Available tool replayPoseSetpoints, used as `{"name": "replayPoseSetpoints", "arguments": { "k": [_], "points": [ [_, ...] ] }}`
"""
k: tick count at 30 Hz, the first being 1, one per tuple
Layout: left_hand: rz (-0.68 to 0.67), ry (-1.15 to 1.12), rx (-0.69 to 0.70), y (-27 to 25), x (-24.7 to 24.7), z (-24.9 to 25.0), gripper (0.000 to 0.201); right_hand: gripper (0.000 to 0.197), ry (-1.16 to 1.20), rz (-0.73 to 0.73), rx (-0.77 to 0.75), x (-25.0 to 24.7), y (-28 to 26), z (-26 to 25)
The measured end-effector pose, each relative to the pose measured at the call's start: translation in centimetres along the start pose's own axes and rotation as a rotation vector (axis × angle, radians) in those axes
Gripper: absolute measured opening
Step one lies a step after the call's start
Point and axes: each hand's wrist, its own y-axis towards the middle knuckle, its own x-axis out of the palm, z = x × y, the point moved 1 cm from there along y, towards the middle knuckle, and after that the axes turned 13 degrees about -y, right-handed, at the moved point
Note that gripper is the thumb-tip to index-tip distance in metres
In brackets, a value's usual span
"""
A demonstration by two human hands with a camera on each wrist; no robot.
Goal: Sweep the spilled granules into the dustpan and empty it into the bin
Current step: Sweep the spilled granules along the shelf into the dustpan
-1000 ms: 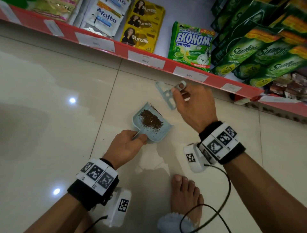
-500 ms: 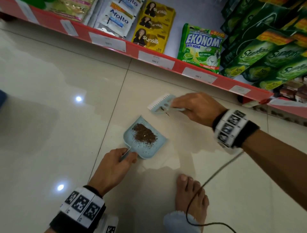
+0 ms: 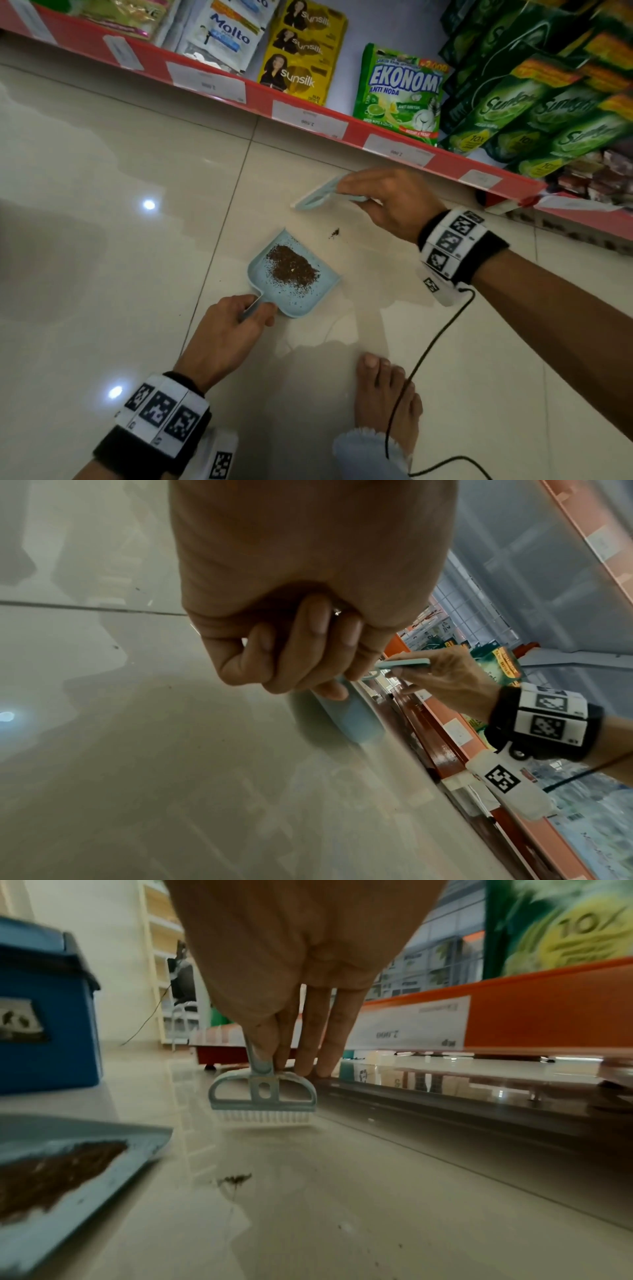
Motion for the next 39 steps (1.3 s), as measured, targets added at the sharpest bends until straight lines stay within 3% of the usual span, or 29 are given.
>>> {"name": "replayPoseSetpoints", "arguments": {
  "k": [3, 9, 11, 15, 21, 25, 30, 39],
  "points": [
    [0.018, -0.01, -0.01, -0.1, -0.2, 0.2, 0.039, 0.034, -0.054, -0.152, -0.083, 0.6, -0.7, 0.2],
    [0.027, -0.022, -0.018, -0.1, -0.2, 0.1, 0.038, 0.037, -0.082, -0.185, -0.202, 0.0, -6.4, 2.7],
    [0.011, -0.019, -0.015, 0.1, 0.0, 0.2, 0.038, 0.037, -0.068, -0.169, -0.165, -0.5, -7.1, 3.0],
    [-0.013, 0.021, -0.003, 0.4, 0.3, 0.4, 0.036, 0.022, 0.012, 0.001, -0.005, -2.0, -6.7, 2.8],
    [-0.018, 0.06, -0.015, 0.5, 0.7, 0.7, 0.034, 0.018, -0.076, 0.116, 0.301, -2.8, -6.0, 1.1],
    [-0.027, 0.087, -0.004, 0.8, 1.5, 1.0, 0.039, 0.019, -0.16, 0.021, 0.402, -2.1, -5.4, -0.6],
    [-0.04, 0.134, -0.019, 1.7, 2.2, 1.9, 0.045, 0.022, -0.132, -0.131, 0.369, -0.6, -5.3, -3.2],
    [-0.058, 0.111, -0.088, 3.0, 2.9, 3.9, 0.038, 0.027, -0.057, -0.142, 0.42, -0.3, -5.1, -5.0]
  ]
}}
